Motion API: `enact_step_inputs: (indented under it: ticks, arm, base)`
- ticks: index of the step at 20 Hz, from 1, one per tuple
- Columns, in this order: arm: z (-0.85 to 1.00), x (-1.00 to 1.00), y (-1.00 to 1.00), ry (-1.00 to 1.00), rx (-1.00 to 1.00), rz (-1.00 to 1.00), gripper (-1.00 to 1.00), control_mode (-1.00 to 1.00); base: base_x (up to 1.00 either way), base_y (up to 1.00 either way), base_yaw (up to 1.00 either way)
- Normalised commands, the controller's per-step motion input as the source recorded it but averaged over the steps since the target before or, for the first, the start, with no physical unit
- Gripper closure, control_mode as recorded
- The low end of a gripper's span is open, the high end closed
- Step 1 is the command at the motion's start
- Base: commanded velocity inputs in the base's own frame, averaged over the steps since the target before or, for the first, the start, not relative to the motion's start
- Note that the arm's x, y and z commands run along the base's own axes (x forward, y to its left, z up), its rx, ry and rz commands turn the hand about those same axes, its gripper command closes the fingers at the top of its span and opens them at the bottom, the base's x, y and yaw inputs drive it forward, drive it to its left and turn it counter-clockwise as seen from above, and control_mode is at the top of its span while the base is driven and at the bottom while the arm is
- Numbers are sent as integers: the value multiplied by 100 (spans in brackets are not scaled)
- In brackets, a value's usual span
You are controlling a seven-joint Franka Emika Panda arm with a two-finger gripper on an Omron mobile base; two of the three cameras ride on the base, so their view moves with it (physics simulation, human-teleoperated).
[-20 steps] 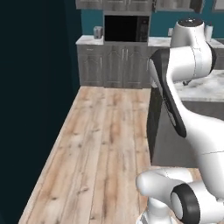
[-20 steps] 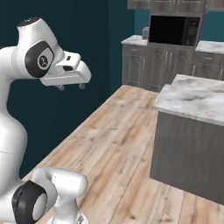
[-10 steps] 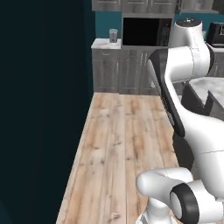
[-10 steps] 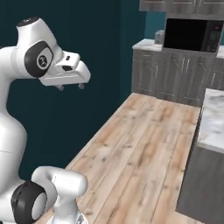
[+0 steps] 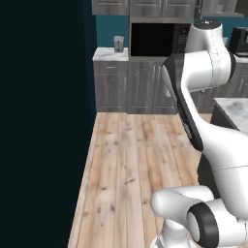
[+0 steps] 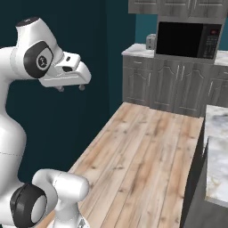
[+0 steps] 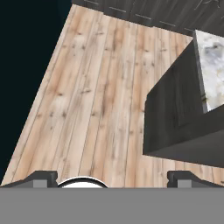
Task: There is a bowl on the dining counter. Grab a lemon wedge from the fridge and place it in the bowl. Then get the liquor bottle and glass cup from the cabinet and place them next to the bowl.
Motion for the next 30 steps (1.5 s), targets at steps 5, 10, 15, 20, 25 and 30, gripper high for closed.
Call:
enact_step_inputs:
  ticks: [5,10,15,20,25,30]
  arm:
    - [0,0,0,0,0,0,-100,100]
    - [0,0,0,0,0,0,-100,100]
    - [0,0,0,0,0,0,-100,100]
    - [0,0,0,0,0,0,-100,100]
    - [0,0,0,0,0,0,-100,100]
    - [0,0,0,0,0,0,-100,100]
  base:
    - [100,0,-23]
    - [100,0,-26]
    - [100,2,-28]
    - [100,7,-31]
    - [100,19,-36]
    - [100,27,-40]
